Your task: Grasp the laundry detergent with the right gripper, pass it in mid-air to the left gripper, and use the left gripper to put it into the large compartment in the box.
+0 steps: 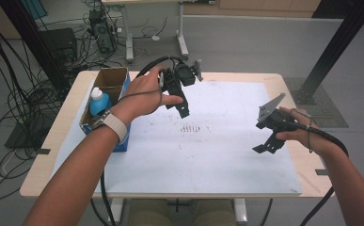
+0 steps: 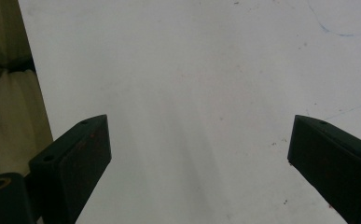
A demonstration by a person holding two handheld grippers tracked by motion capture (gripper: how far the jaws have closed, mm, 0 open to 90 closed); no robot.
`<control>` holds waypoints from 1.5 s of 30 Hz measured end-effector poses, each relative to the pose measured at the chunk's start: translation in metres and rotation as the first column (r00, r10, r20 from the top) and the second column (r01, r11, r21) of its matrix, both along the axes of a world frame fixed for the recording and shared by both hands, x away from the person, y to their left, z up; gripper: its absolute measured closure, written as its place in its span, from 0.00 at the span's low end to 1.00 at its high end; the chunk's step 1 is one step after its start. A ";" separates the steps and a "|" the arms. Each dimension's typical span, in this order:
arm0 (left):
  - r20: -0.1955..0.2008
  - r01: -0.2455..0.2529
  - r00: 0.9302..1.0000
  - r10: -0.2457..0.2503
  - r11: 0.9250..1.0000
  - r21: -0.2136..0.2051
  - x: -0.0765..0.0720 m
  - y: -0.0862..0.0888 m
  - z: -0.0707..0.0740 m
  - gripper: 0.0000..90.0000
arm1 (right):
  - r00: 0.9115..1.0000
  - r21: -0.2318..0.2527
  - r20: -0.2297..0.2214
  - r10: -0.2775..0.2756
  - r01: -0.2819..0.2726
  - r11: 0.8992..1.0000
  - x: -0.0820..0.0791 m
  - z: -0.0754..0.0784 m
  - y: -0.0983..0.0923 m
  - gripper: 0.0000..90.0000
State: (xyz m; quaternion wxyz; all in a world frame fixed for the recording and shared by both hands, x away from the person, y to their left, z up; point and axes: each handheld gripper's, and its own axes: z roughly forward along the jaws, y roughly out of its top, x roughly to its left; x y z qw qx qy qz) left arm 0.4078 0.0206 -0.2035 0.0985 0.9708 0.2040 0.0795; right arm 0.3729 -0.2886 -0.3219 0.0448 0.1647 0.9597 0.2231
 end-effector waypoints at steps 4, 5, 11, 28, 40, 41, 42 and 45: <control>0.000 0.001 1.000 -0.001 1.000 -0.001 0.000 0.000 0.001 0.12 | 1.000 0.001 0.002 -0.001 0.001 1.000 0.000 0.001 0.000 0.07; 0.001 0.000 1.000 0.000 1.000 -0.004 0.000 0.000 0.001 0.12 | 1.000 0.002 0.001 -0.001 0.001 1.000 -0.001 0.001 0.000 0.07; 0.002 -0.005 1.000 0.005 1.000 -0.008 0.000 0.000 0.002 0.12 | 1.000 0.005 0.001 -0.009 0.009 1.000 -0.001 -0.001 -0.002 0.07; 0.003 -0.017 1.000 0.017 1.000 -0.017 -0.001 0.004 0.003 0.12 | 1.000 0.005 0.001 -0.003 0.003 1.000 -0.001 -0.001 0.000 0.07; 0.002 -0.014 1.000 0.015 1.000 -0.017 0.001 0.003 0.001 0.12 | 1.000 0.004 -0.004 -0.003 0.003 1.000 -0.001 -0.002 -0.001 0.07; 0.005 -0.015 1.000 0.015 1.000 -0.018 0.001 0.003 0.001 0.12 | 1.000 0.005 -0.004 -0.002 0.002 1.000 -0.001 -0.002 -0.001 0.07; 0.003 -0.018 1.000 0.018 1.000 -0.020 0.001 0.003 0.001 0.12 | 1.000 0.005 -0.003 -0.003 0.003 1.000 -0.001 -0.002 -0.001 0.07; 0.008 -0.015 1.000 0.016 1.000 -0.020 0.001 0.003 0.001 0.12 | 1.000 0.005 -0.003 -0.005 0.005 1.000 -0.001 -0.002 -0.002 0.07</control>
